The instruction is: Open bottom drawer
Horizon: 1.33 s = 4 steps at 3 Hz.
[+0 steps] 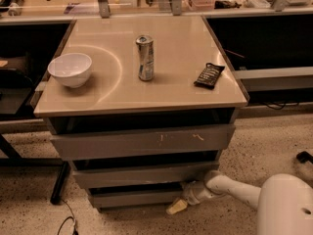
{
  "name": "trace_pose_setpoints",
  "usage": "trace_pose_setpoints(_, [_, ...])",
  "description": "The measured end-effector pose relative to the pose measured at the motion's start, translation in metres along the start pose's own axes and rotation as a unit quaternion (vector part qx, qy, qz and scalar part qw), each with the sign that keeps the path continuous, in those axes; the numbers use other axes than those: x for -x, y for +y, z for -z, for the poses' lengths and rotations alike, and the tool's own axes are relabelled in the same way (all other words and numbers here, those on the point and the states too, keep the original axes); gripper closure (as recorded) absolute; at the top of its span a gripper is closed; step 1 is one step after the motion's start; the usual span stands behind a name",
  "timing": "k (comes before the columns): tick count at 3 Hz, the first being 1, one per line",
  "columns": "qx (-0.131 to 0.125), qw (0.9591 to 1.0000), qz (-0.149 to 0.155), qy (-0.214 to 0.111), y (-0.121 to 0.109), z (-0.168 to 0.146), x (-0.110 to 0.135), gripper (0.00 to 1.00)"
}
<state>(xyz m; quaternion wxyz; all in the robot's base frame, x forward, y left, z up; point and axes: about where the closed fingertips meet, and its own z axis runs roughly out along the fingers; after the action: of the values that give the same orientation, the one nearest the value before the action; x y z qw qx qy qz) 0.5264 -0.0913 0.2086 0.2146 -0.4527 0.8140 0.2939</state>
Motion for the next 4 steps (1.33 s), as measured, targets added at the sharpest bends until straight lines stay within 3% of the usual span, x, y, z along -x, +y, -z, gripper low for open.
trace_pose_setpoints(3, [0.000, 1.0000, 0.000, 0.000, 0.0001, -0.0001, 0.0000, 0.88])
trace_pose_setpoints(4, [0.000, 1.0000, 0.000, 0.000, 0.0001, -0.0001, 0.0000, 1.00])
